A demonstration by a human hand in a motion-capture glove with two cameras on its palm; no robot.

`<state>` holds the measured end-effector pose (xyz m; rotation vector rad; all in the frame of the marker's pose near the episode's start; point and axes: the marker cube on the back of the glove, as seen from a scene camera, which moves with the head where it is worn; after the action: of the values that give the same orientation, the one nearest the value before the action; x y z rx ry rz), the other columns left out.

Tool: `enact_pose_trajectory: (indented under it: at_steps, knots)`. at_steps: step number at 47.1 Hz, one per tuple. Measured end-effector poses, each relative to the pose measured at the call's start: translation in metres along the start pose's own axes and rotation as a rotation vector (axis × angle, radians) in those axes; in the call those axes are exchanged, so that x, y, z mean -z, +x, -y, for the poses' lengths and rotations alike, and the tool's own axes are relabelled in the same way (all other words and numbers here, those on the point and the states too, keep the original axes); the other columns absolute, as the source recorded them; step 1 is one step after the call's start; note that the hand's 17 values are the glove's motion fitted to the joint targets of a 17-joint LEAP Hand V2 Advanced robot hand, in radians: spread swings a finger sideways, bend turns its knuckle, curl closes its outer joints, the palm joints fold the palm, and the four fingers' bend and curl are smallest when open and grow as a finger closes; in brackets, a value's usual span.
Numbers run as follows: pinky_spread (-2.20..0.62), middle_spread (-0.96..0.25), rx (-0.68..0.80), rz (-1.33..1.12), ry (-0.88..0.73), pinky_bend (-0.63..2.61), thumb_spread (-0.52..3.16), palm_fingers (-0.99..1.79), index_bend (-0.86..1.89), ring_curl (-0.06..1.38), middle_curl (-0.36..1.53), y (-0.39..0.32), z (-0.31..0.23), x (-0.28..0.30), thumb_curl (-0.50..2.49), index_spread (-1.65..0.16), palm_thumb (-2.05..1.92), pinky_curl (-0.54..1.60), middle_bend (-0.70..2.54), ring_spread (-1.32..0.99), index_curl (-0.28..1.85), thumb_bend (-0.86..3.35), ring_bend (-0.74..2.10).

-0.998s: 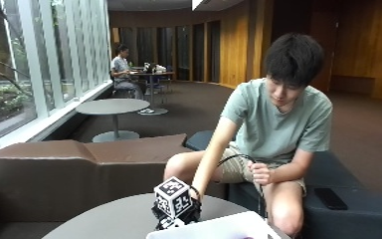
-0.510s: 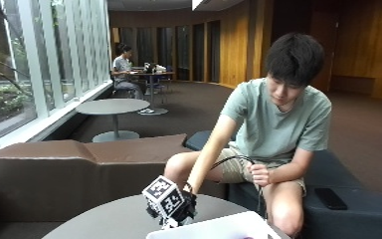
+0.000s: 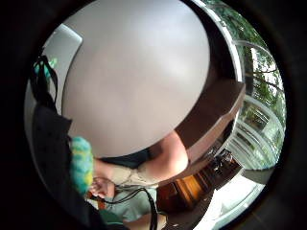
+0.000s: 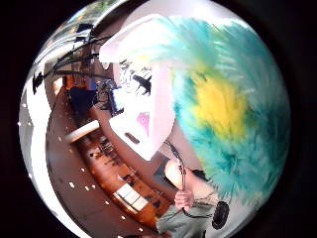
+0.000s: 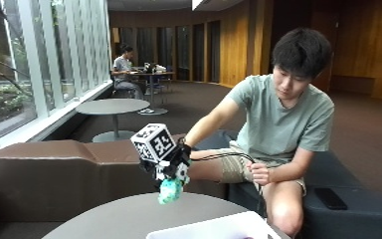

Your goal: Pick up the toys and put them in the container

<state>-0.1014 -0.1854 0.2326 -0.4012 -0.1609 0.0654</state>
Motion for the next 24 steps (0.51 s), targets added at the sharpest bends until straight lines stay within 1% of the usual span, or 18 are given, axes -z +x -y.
enact_pose_trajectory:
  at_steps: [11, 18, 24]
  knots:
    - [-0.4, -0.33, 0.039, -0.032, 0.118, 1.33, 1.06, 0.92, 0.25, 0.74, 1.02, -0.047, -0.026, 0.084, 0.89, -0.28, 0.72, 0.59, 1.16, -0.39, -0.01, 0.23, 1.53]
    - [-0.4, -0.34, 0.074, -0.051, 0.173, 1.34, 1.02, 0.91, 0.26, 0.75, 1.06, -0.087, -0.034, 0.115, 0.93, -0.29, 0.72, 0.6, 1.15, -0.39, -0.01, 0.23, 1.53]
    - [-0.4, -0.35, 0.137, -0.032, 0.186, 1.33, 1.0, 0.91, 0.27, 0.75, 1.08, -0.133, -0.039, 0.123, 0.97, -0.29, 0.72, 0.61, 1.14, -0.39, -0.01, 0.22, 1.54]
